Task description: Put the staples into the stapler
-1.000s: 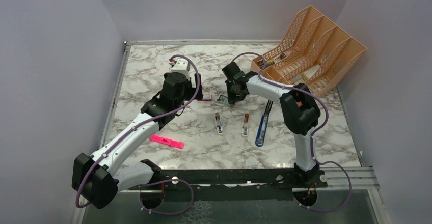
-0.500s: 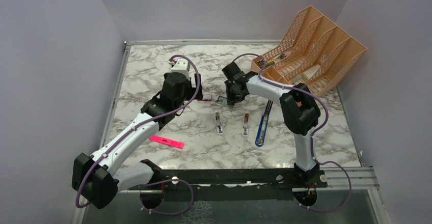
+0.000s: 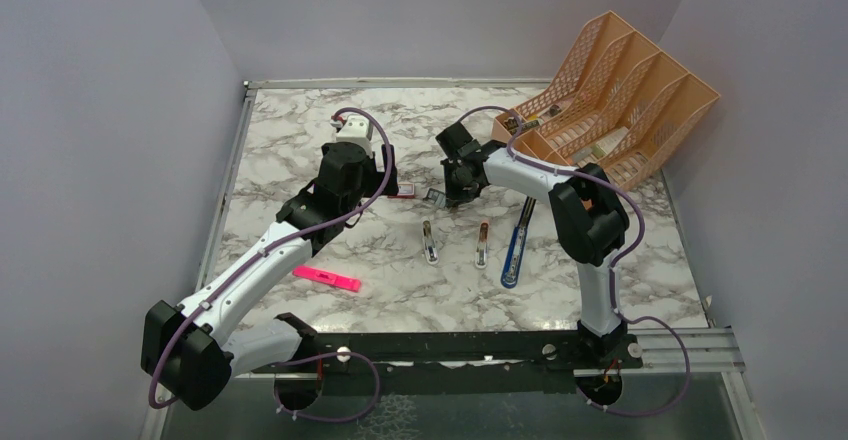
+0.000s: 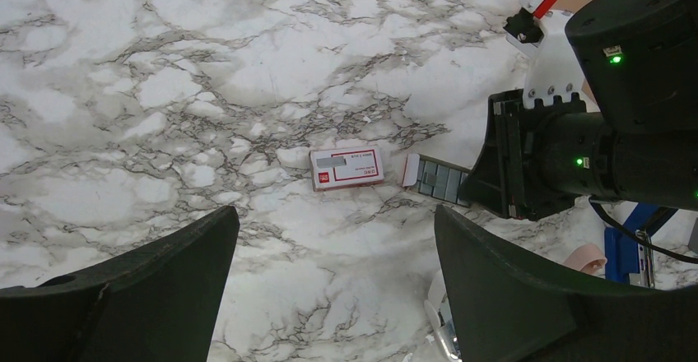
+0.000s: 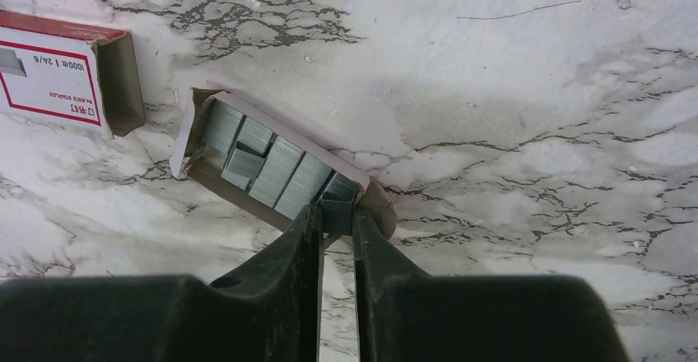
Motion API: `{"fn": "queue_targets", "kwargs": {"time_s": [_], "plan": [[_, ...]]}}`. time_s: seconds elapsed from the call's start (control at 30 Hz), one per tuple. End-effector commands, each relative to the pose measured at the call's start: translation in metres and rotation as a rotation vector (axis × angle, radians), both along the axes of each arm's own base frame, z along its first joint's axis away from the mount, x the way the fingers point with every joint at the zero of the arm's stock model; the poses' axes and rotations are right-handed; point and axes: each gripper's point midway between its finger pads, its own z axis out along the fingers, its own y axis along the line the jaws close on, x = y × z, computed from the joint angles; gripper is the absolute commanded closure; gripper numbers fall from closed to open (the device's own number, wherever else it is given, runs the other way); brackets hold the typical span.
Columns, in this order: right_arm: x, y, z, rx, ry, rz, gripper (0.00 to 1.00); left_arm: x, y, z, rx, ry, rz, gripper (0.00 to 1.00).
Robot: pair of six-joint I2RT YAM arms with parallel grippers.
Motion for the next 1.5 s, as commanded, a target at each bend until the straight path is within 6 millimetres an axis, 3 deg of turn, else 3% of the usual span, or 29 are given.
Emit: {"fn": "queue_targets", "kwargs": {"time_s": [0.0, 0.27, 0.57, 0.97, 1.47], "plan": [[-0.006, 0.002, 0.013, 0.021, -0.002, -0.003, 0.81, 0.002, 0.0, 0.005, -0.022, -0.02, 0.008, 0.11], [-0.003, 0.003, 0.034, 0.055, -0.055, 0.001, 0.82, 0.001, 0.0, 0.006, -0.024, -0.022, 0.007, 0.11], [-0.009, 0.007, 0.04, 0.084, -0.047, 0.036, 0.81, 0.001, 0.0, 0.007, -0.025, -0.024, 0.006, 0.11], [-0.034, 0.011, 0.017, 0.098, 0.075, 0.114, 0.79, 0.001, 0.0, 0.008, -0.026, -0.025, 0.006, 0.11], [-0.043, -0.009, 0.0, -0.014, 0.108, 0.192, 0.77, 0.001, 0.0, 0.008, -0.025, -0.028, 0.007, 0.11]]}}
